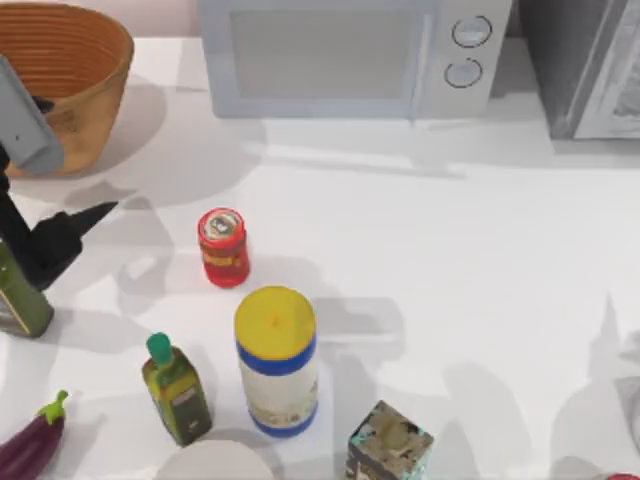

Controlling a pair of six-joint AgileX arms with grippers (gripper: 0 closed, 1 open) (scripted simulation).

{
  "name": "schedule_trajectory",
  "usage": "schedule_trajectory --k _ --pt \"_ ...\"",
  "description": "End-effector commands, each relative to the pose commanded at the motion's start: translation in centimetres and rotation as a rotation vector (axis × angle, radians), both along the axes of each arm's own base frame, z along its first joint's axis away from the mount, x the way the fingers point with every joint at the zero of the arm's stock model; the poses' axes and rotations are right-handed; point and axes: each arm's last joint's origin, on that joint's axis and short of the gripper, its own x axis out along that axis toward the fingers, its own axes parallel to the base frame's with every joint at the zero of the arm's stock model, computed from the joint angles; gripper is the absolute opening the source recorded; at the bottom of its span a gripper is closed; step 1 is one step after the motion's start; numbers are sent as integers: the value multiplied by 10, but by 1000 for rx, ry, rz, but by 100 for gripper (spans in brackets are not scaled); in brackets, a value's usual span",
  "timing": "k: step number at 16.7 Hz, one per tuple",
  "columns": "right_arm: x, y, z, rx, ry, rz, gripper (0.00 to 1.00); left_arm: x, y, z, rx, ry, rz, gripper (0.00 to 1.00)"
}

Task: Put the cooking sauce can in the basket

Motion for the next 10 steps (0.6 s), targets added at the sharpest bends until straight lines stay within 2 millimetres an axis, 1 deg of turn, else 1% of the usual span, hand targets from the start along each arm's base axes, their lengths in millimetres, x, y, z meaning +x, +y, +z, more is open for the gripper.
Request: schedule_trajectory --k 2,5,7,10 --pt "0 0 0 0 0 0 100 37 -3 -19 34 85 -138 100" --pt "0 0 0 0 0 0 100 82 -8 -61 20 208 -312 100" --pt "0 0 0 0 0 0 100 101 -10 -89 -23 273 -395 100" --pt "0 0 0 0 0 0 100 117 -12 -122 -103 344 -473 100"
